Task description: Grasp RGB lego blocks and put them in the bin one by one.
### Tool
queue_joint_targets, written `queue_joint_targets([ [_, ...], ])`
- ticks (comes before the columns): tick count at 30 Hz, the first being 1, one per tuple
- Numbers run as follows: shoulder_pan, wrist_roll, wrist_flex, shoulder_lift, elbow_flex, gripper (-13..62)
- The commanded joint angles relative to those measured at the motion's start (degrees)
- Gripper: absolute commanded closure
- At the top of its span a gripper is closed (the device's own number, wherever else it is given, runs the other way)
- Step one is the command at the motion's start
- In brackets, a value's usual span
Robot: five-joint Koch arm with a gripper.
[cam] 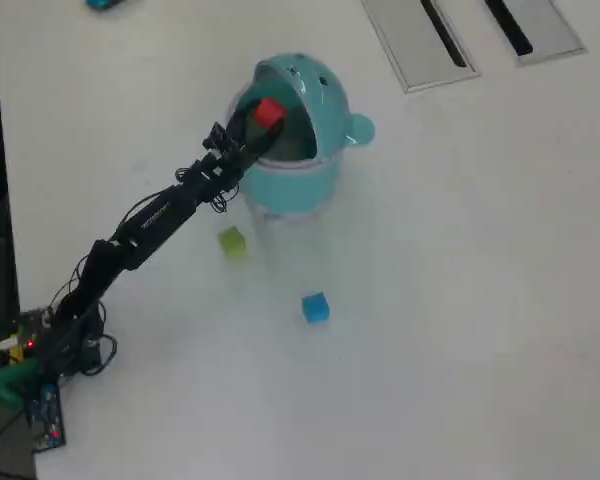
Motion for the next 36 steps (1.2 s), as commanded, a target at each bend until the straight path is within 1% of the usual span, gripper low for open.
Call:
queue_joint_targets([
  [1,0.4,-0.1,-3.2,0.9,-6.8,29.9],
  [5,0.8,-1.1,-1.8,0.3,-7.6,25.2],
  [9,0.8,-2.3,-1.8,-0.3,-8.1,23.6],
  [11,0.6,-3.7,-1.7,-0.2,-8.2,20.9],
  [23,-1.2,-3.5,8.7,5.9,-6.3,19.1],
  [27,-1.7,-3.8,9.5,11.1,0.1,16.8],
  [36,-0.7,-3.9,10.7,22.4,15.6,15.6],
])
